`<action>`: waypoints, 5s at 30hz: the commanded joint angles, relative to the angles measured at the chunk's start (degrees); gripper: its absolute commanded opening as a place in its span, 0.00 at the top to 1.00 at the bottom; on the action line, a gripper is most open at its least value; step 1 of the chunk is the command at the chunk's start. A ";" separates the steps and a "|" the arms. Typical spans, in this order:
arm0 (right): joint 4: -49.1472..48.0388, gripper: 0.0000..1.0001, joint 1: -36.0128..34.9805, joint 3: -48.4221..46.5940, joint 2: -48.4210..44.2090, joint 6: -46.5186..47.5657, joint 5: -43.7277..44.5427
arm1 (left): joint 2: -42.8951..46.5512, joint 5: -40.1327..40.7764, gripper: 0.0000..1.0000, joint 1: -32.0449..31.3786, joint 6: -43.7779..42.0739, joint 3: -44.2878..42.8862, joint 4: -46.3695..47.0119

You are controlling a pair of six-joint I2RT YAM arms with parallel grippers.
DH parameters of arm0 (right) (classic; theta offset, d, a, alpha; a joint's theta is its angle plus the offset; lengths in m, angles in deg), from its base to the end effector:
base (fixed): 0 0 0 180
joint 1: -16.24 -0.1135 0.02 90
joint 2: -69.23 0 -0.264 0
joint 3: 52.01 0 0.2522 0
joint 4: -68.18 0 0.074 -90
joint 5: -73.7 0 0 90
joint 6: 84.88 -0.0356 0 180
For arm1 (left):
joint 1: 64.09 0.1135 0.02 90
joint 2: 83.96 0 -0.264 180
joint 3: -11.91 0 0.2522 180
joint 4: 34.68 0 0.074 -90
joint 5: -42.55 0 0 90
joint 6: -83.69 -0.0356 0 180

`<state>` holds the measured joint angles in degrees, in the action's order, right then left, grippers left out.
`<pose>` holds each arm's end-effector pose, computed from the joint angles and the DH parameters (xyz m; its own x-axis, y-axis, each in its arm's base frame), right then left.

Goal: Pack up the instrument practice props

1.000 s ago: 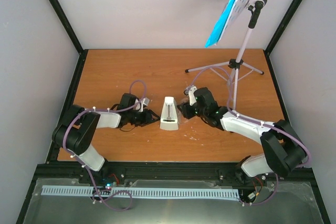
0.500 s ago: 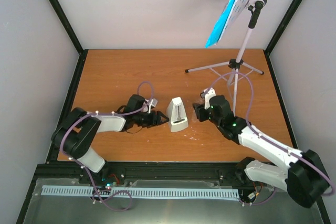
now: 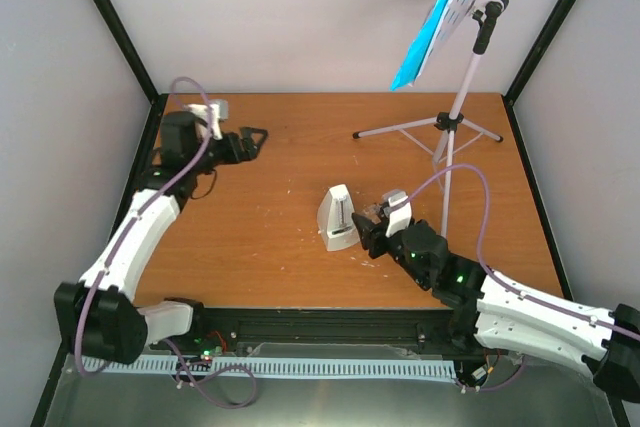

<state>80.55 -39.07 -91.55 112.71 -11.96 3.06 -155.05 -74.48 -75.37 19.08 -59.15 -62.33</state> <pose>0.1140 0.1440 0.2476 -0.3274 0.0138 -0.9448 -0.5215 0.8312 0.1929 0.2717 -0.0707 0.3140 -0.6555 -0.2587 -0.7095 0.3186 0.7570 -0.5704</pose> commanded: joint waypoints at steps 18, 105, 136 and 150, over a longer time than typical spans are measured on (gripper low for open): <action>-27.99 0.56 -11.75 -0.43 22.91 -0.87 21.15 | 12.31 20.36 0.00 4.70 -15.10 5.04 1.24; -8.38 0.00 13.40 7.00 -3.80 8.81 -10.59 | 10.79 -10.14 0.01 2.16 -16.32 6.58 8.20; 2.16 0.00 46.26 0.64 -7.13 1.05 -36.76 | -12.96 1.59 0.32 -31.78 -35.03 -4.60 -1.82; 2.74 0.00 46.34 0.83 -8.32 1.67 -35.15 | -12.60 5.71 0.58 -31.85 -33.92 -4.16 -2.36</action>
<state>83.44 6.74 -91.20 105.50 -10.41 -32.81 -169.15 -72.10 -106.65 -15.80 -63.46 -64.73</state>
